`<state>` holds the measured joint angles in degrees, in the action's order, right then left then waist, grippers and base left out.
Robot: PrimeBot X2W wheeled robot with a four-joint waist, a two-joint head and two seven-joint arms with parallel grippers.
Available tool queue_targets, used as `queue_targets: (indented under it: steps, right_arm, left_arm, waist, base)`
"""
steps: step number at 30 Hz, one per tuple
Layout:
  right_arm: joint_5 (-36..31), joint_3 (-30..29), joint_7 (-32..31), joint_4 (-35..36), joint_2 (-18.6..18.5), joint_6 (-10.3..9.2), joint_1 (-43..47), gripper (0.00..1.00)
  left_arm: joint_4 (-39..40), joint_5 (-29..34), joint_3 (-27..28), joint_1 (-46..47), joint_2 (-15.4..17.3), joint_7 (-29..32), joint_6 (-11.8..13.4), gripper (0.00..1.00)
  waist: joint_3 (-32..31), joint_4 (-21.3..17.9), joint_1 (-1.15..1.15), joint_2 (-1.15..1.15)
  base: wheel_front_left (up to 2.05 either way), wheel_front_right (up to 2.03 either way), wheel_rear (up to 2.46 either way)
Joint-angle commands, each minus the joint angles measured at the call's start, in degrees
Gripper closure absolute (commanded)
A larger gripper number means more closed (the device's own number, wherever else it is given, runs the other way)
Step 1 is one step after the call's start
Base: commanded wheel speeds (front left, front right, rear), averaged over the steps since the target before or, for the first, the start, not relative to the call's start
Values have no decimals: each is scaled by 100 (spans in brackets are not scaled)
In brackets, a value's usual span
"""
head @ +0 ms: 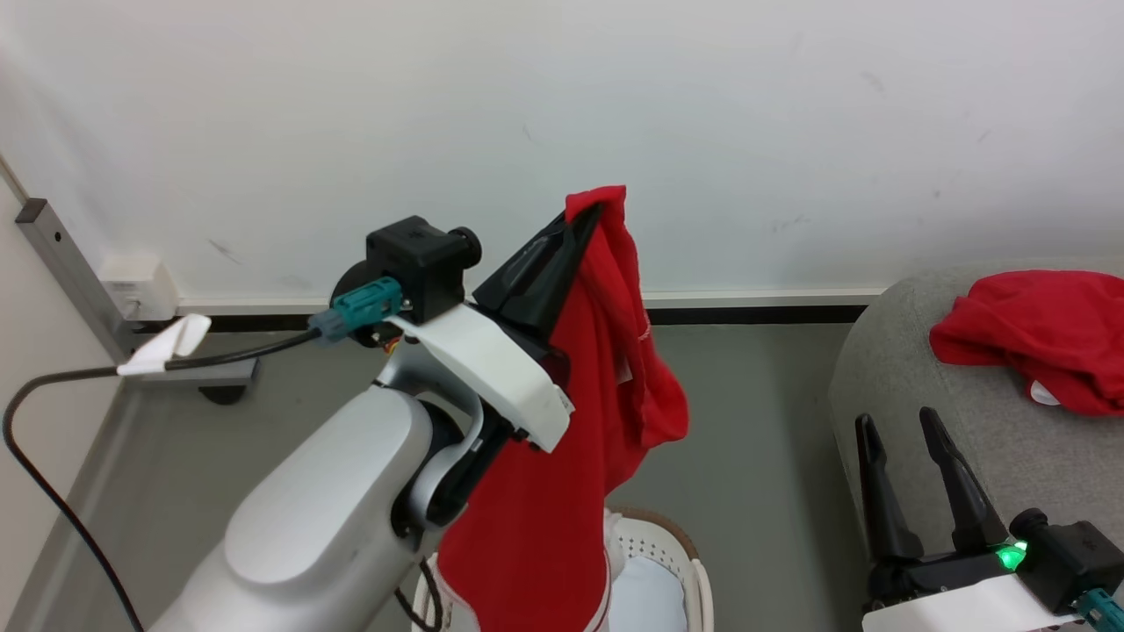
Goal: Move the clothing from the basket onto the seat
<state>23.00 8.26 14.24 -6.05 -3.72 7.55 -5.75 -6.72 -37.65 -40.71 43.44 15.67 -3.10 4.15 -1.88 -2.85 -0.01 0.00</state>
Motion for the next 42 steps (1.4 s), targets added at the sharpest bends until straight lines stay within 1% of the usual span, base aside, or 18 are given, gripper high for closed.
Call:
queue_targets:
  steps: [1,5,9,12,13,17,19,22,27,35,36,37,38,42]
  right_arm:
    - [20,62,18,-5,-71,-13,-57,0]
    - [-13,511,-64,74,-287,-13,-212,0]
    - [56,1181,-256,178,-604,-13,-563,0]
    - [85,1764,-392,231,-871,-13,-913,0]
    - [85,1764,-392,231,-871,-13,-913,0]
    - [352,2414,-482,65,-1033,-13,-1390,0]
    - [476,2676,-452,-104,-1005,-13,-1622,0]
    - [664,3011,-451,-524,-931,-13,-1935,0]
    - [867,3510,-343,-1503,-771,-13,-2272,0]
    - [1364,3892,-38,-3332,-331,-13,-2280,0]
    - [1408,3928,3,-3503,-281,-13,-2311,29]
    - [1460,3947,23,-3626,-222,-13,-2351,76]
    - [1487,3977,58,-3716,-184,-13,-2392,100]
    - [1643,4088,102,-3828,-122,-13,-2488,100]
  left_arm:
    - [63,-61,10,-79,80,40,45,100]
    - [131,-65,-3,-135,112,85,95,100]
    - [157,-76,-36,-181,146,134,125,100]
    - [149,-111,-88,-233,92,125,116,100]
    - [149,-111,-88,-233,92,125,116,100]
    - [87,-118,-189,-279,-18,94,72,100]
    - [67,-130,-251,-274,-90,97,47,100]
    - [41,-133,-355,-266,-182,109,7,100]
    - [45,-137,-518,-200,-374,143,-62,100]
    - [244,-156,-745,-70,-607,290,-164,100]
    - [259,-151,-762,-50,-624,298,-166,100]
    - [263,-142,-771,-38,-623,321,-155,100]
    - [266,-137,-777,-36,-614,341,-143,100]
    - [267,-141,-759,-82,-525,367,-99,100]
  waist:
    - [1,-10,1,0]
    - [2,-33,1,0]
    - [2,-48,1,0]
    - [8,-6,1,0]
    - [8,-6,1,0]
    - [-4,82,1,0]
    - [-15,127,1,0]
    - [-34,203,1,0]
    - [-69,411,1,0]
    - [-119,873,1,0]
    - [-124,943,1,0]
    - [-129,997,1,0]
    - [-133,1041,1,0]
    - [-139,1120,1,0]
  base:
    - [0,0,0]
    - [0,0,0]
    - [0,0,0]
    - [0,0,0]
    - [0,0,0]
    - [0,0,0]
    - [0,0,0]
    - [0,0,0]
    - [0,0,0]
    - [0,0,0]
    - [0,0,0]
    - [0,0,0]
    - [0,0,0]
    - [0,0,0]
